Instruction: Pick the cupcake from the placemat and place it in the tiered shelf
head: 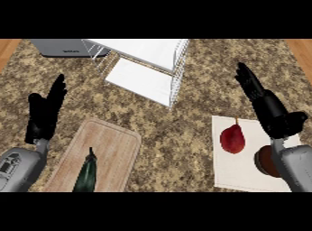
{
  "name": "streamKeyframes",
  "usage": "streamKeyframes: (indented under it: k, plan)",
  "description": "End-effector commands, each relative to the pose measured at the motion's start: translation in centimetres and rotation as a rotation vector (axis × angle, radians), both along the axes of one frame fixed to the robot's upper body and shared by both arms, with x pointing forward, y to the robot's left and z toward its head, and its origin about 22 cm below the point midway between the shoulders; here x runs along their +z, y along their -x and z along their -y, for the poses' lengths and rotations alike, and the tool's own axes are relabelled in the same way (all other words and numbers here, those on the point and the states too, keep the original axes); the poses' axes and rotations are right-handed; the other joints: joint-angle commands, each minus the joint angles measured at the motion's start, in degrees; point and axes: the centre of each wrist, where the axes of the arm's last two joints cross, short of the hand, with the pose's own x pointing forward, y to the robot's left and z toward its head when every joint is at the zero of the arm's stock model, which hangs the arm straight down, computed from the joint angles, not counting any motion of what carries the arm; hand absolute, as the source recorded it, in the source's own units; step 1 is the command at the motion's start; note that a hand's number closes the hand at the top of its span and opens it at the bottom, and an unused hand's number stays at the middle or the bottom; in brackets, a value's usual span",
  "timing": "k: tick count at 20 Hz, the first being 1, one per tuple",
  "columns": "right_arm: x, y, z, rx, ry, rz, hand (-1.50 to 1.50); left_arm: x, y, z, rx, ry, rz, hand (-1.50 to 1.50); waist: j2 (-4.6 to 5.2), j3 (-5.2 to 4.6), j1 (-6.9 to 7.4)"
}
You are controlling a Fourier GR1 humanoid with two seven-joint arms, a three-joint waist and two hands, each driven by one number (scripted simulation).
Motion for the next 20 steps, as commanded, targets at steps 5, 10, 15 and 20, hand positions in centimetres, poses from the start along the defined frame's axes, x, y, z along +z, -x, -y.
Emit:
streamKeyframes:
  k: [5, 10, 15, 20]
  plan:
    - [-1.6, 4.4, 1.2, -0.084, 0.023, 0.131, 1.5, -0.1, 4.8, -6.6, 0.025, 0.016, -0.019, 0.0, 0.17, 0.41, 0.9]
    - [-4.3, 5.8, 7.7, -0.723, 0.393, 0.174, 1.5, -2.7, 6.1, -6.2, 0.065, 0.085, -0.085, 0.0, -0.42, 0.16, -0.58]
    - [-7.1, 11.9, -0.9, -0.575, 0.28, 0.101, -1.5, -2.2, 7.5, -7.2, 0.032, 0.102, -0.081, 0.0, 0.19, 0.37, 0.57]
    - [-6.2, 14.2, 0.8, -0.688, 0.569, 0.066, -1.5, -2.1, 7.0, -6.3, 0.037, 0.088, -0.066, 0.0, 0.1, 0.19, 0.11]
